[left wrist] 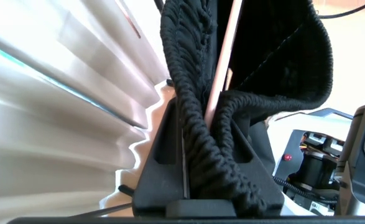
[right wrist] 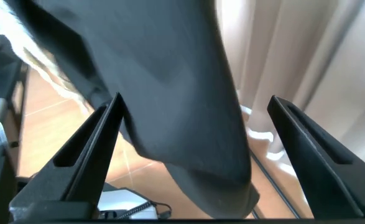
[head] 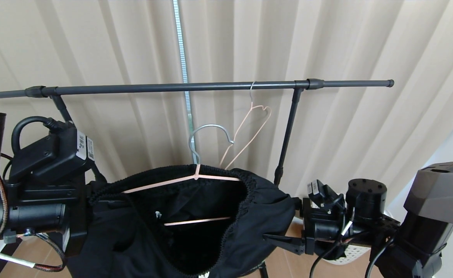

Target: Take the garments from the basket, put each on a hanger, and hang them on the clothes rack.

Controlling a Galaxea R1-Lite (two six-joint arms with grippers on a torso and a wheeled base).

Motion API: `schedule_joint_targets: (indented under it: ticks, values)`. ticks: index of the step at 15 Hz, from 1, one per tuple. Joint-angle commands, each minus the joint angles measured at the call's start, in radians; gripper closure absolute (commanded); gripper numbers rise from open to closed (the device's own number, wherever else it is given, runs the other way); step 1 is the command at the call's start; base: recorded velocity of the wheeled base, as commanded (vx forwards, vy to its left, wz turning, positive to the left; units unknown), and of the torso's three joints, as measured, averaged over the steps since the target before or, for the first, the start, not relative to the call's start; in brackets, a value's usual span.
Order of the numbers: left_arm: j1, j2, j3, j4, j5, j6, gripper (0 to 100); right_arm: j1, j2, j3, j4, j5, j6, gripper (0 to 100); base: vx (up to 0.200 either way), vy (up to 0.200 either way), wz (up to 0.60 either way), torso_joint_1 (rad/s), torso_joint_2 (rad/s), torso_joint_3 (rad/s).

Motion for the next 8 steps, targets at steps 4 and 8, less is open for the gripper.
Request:
schedule_joint_targets:
  ticks: [4, 8]
  values:
    - [-0.001, -0.038, 0.021, 0.000, -0.002, -0.006, 100, 0.014, 0.004, -0.009, 0.000, -0.031, 0.001, 100, 0.000, 0.000, 0.00, 0.000, 0.00, 0.000]
    - [0.005, -0.075, 0.038, 0.000, 0.000, -0.059, 100, -0.017, -0.047, -0.010, 0.000, -0.033, 0.033, 100, 0.000, 0.000, 0.00, 0.000, 0.00, 0.000]
